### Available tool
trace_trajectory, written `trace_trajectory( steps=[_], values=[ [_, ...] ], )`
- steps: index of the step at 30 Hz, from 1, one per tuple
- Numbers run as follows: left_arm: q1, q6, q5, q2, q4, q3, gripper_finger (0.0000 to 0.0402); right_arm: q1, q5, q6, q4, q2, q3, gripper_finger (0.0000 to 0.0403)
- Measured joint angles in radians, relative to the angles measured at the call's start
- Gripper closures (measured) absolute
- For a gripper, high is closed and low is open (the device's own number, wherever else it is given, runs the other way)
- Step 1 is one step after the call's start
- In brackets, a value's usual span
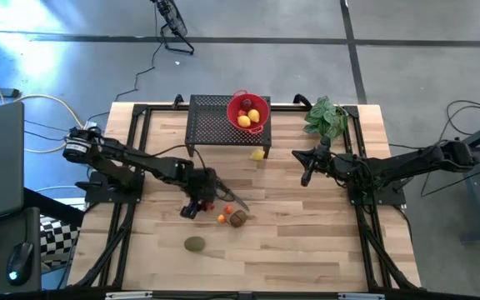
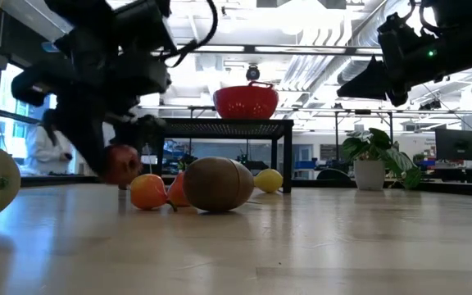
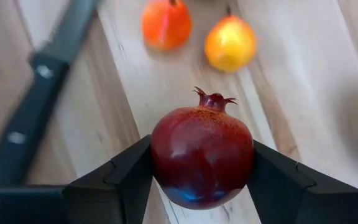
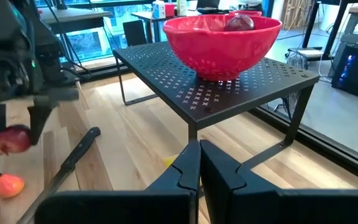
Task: Pick & Place Fruit
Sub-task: Put the pomegranate into the colander on the shelf
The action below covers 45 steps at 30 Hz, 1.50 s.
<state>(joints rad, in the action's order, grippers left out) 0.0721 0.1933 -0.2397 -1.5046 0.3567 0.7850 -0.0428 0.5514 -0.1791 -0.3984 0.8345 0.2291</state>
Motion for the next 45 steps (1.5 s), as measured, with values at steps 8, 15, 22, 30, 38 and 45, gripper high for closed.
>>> trace_trajectory(
  steps=[8,15,22,30,38,45],
  values=[
    [0.000,-0.007,0.216,0.074,0.153,0.143,0.0186,0.000,0.000,0.000,0.008,0.000,0.000,0.0400],
    [-0.001,-0.007,0.491,0.098,0.228,0.313,0.0186,0.000,-0.001,0.000,0.032,0.000,0.000,0.0400],
    [-0.012,0.057,0.654,0.105,0.213,0.486,0.0186,0.000,-0.001,0.000,0.046,0.000,0.000,0.0400],
    [-0.156,0.124,0.578,0.106,0.208,0.616,0.0186,0.000,-0.005,0.000,0.049,0.000,0.000,0.0400],
    [-0.384,0.099,0.376,0.105,0.100,0.619,0.0186,0.000,-0.004,0.000,0.049,0.000,0.000,0.0400],
    [-0.506,-0.084,0.241,0.101,-0.023,0.619,0.0186,0.000,-0.004,0.000,0.049,0.000,0.000,0.0400]
  ],
)
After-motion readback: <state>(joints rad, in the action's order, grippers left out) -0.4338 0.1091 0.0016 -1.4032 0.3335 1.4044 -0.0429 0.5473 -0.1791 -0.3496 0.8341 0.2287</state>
